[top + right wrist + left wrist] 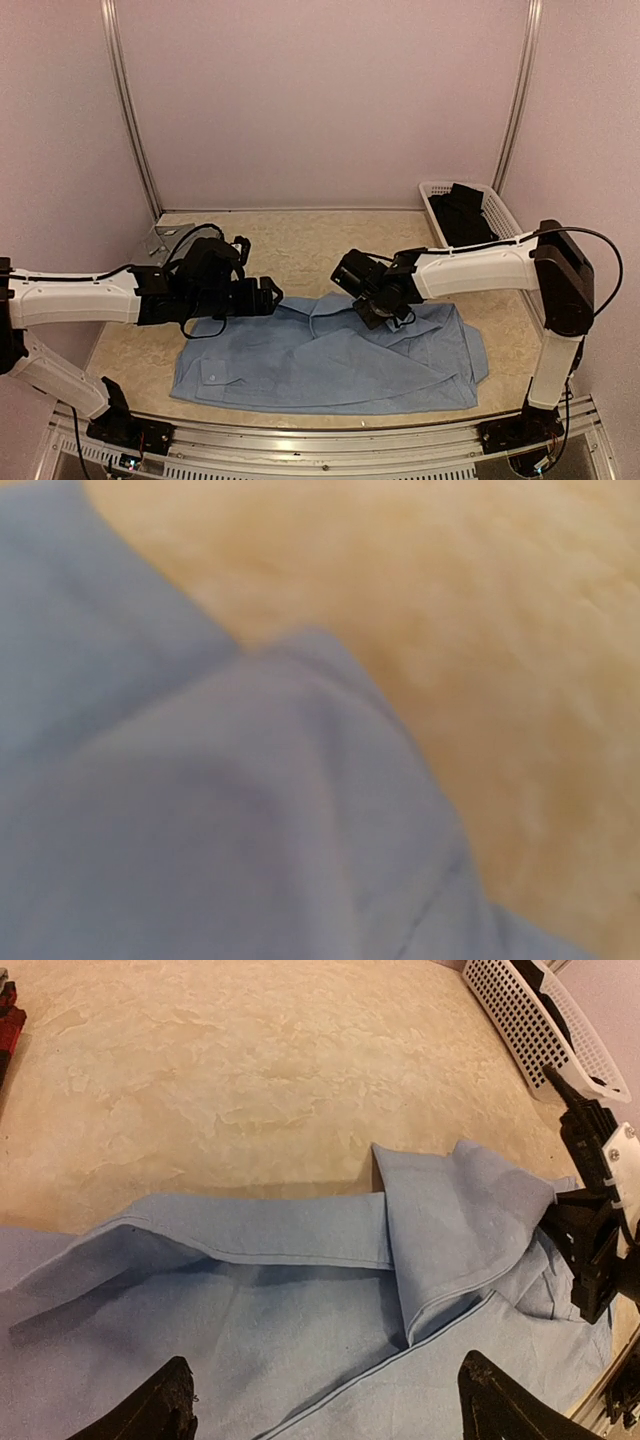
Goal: Fold and stack the long sleeve shirts
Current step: Pick up the 1/3-folded shirt from the center of the board.
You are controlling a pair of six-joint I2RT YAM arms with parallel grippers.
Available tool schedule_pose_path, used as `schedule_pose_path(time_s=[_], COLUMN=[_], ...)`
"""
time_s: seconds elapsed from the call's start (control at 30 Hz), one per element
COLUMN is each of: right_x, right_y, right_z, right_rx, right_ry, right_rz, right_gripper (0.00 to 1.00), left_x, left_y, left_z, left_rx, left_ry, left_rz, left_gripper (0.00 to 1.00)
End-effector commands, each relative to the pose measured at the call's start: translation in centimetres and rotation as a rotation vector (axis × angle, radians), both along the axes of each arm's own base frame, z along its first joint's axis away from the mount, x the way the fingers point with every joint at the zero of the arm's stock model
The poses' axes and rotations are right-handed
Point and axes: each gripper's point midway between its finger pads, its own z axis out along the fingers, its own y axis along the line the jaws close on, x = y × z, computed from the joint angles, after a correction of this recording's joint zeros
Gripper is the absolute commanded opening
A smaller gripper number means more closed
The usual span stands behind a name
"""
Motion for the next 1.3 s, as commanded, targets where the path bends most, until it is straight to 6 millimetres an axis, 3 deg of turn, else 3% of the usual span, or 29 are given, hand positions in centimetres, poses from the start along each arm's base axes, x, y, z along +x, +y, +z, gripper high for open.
schedule_pose_path(time_s=[0.0,0.27,0.5,0.67,0.93,1.17,1.27], right_x=[1.2,3.2,3.2,3.0,2.7,2.4,2.1], right_y=[-2.5,-8.5,-13.6,-15.9,-16.6,-16.9,-17.3], right_z=[6.0,15.5,21.2,23.4,25.9,26.1,26.2], right_rx=[-0.037,-0.055,-0.056,-0.054,-0.050,-0.056,-0.064], right_ry=[-0.130,-0.273,-0.376,-0.407,-0.426,-0.422,-0.424], right_rz=[-0.072,-0.189,-0.275,-0.312,-0.312,-0.314,-0.321], right_gripper=[0.01,0.00,0.00,0.00,0.00,0.00,0.00], left_x=[0.9,2.8,3.6,4.4,5.6,6.1,6.0], left_y=[0.6,1.4,2.6,3.3,3.3,3.5,3.2], left_z=[-0.6,-1.0,-2.2,-2.6,-4.1,-5.3,-4.9], left_rx=[0.016,0.025,-0.004,-0.025,-0.055,-0.061,-0.094], left_ry=[-0.010,0.019,0.094,0.114,0.180,0.226,0.239], left_rz=[0.006,0.000,-0.001,0.008,0.019,0.038,0.024], left_gripper=[0.86,0.86,0.87,0.87,0.88,0.91,0.92])
